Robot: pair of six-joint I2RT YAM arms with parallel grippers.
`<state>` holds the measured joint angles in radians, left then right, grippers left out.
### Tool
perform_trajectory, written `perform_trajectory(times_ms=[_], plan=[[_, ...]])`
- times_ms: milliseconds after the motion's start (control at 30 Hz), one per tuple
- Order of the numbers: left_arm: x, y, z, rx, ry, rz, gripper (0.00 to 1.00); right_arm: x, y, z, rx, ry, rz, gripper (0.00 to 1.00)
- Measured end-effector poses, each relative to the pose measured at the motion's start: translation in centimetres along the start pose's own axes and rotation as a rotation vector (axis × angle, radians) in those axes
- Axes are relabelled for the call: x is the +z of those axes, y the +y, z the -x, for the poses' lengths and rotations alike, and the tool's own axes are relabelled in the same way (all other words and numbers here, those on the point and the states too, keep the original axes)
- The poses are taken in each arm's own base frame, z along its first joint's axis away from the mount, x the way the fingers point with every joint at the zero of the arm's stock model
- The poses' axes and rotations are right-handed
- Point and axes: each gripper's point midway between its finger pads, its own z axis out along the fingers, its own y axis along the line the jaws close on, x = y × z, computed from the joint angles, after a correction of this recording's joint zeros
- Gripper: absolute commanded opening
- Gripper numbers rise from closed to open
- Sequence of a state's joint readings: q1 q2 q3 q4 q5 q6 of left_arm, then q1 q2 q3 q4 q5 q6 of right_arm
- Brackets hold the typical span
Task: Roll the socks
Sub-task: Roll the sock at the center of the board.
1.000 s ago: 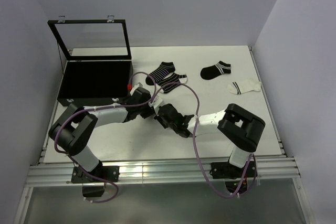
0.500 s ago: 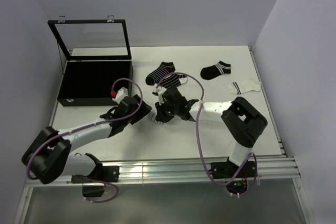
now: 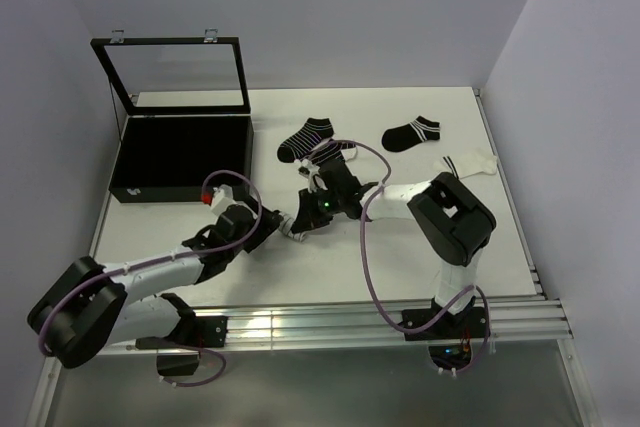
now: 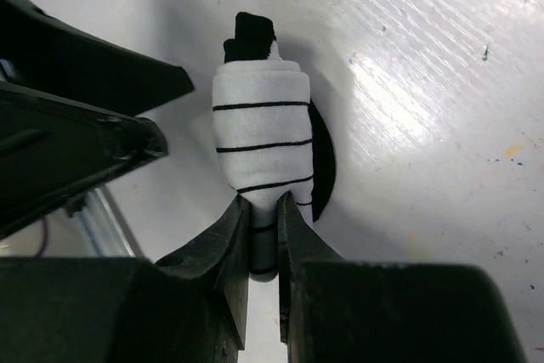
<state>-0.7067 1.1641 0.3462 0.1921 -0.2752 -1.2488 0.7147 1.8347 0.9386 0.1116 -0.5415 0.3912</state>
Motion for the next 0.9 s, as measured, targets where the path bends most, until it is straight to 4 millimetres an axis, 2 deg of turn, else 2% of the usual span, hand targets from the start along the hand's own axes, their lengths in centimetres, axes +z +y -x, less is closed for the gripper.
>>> perform_trajectory(times_ms=[133,433,667,900], plan=[[1.0,0.9,-1.4,-0.003,0.039,0.028,0.74,-0.1,-0.3,0.1,0.093,-0.007,0.055,0.0],[2.7,-1.1,-2.3,-0.046,0.056,-0.011,0.69,0.3,0.1,-0.1,0.165,-0.006,0.109,0.0],[3.5,-1.6,-2.5,-0.089,0.059,-0.002,0.65,0.1,-0.1,-0.1,0.228,-0.034,0.137,0.0],[3.4,-1.6,-2.5,-0.126,0.053,0.012,0.69,0.2,-0.4,-0.3,0.312,-0.059,0.199,0.0]])
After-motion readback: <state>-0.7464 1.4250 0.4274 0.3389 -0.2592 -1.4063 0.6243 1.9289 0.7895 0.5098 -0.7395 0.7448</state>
